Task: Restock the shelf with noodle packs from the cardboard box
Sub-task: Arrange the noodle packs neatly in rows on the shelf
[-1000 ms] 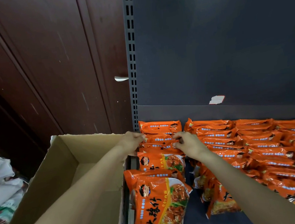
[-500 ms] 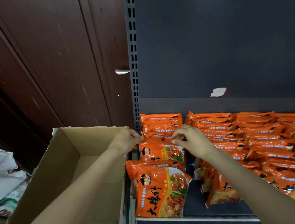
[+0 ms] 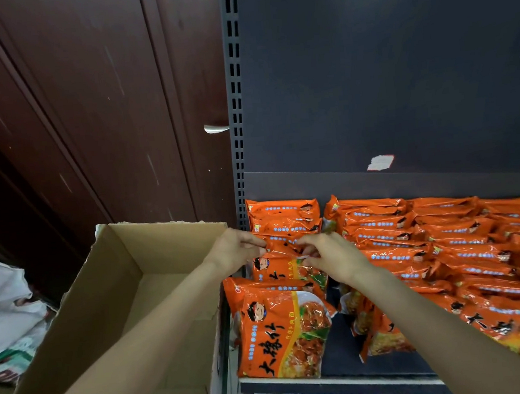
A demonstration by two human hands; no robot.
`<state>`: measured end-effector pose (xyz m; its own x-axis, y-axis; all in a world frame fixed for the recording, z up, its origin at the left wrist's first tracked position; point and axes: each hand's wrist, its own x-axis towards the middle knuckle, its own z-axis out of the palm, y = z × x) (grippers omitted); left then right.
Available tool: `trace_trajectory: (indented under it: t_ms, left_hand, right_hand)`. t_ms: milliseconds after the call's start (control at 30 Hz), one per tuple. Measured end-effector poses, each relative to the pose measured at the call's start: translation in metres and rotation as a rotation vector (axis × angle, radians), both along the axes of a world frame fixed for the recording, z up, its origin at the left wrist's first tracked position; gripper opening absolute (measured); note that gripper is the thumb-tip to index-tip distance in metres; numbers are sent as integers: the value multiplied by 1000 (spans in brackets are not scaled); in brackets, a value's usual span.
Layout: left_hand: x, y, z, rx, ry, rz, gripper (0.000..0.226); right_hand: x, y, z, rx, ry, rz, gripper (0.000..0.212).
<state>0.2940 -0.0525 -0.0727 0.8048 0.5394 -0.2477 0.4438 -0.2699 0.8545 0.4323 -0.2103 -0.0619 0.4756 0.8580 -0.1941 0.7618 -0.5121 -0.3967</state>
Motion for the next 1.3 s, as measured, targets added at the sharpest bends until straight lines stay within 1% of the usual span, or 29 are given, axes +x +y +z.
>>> trace_trajectory:
  t_ms: [100,167,200,233,333,367,500,567,633,700,733,800,900,933,1000,1033,1067,1133,1233,1267,1300]
  left_hand:
    - [-4,0,5,-84,-5,-64,29]
    - [-8,2,4,-124,49,-99,40]
    - [-9,2,2,-106,66,-95,41]
    - [-10,2,0,-68,63,-73,36]
    - [-11,-2,-2,52,-8,1,8]
    - [-11,-4,0,79,-22,7,7]
    - [-9,-15,7,208,-76,36,19]
    - [-9,-19,10,255,-127,38,16]
    - [-7,-22,13,275,-178,13,8]
    - [-4,-26,17,299,-192,10,2]
    - [-3,-29,18,310,-189,30,6]
    - [-2,-35,19,284,-143,61,16]
    - [-6,-40,13,296,47,13,31]
    - [-8,-40,10,303,75,16,31]
    - [-10,-40,6,313,79,48,27]
    - [-9,-41,5,325,75,56,24]
    - [-8,-41,5,338,67,56,22]
    - [-7,-41,8,377,33,39,20]
    - [-2,-35,12,481,17,-54,18]
    - [0,-33,13,512,37,-100,18]
    - [1,-31,13,535,62,-149,19]
  right_hand:
    - [-1,3,-4,32,-109,-51,18]
    - [-3,2,-4,67,-111,-90,13]
    - [-4,1,-4,88,-103,-103,12]
    - [-5,0,-4,106,-95,-112,11]
    - [-4,-2,-2,149,-37,-110,11]
    - [-3,-3,0,152,-2,-105,14]
    - [0,-7,6,101,72,-59,28]
    - [0,-10,9,100,80,-22,34]
    - [-1,-12,13,146,21,0,31]
    - [-4,-15,16,173,-104,5,23]
    - [-5,-16,16,194,-138,-8,20]
    - [-4,-19,16,208,-139,-56,16]
    - [0,-26,12,289,-64,-112,13]
    - [1,-28,10,325,-27,-128,12]
    - [0,-30,7,359,14,-149,21]
    - [-1,-32,5,354,21,-153,22]
    - [-2,-33,2,334,20,-152,20]
    - [-4,-36,-1,229,6,-132,13]
    - [-5,-36,-5,50,-30,-124,27]
    - [-8,-34,-5,48,-26,-132,36]
    - [-12,-33,-3,97,1,-138,48]
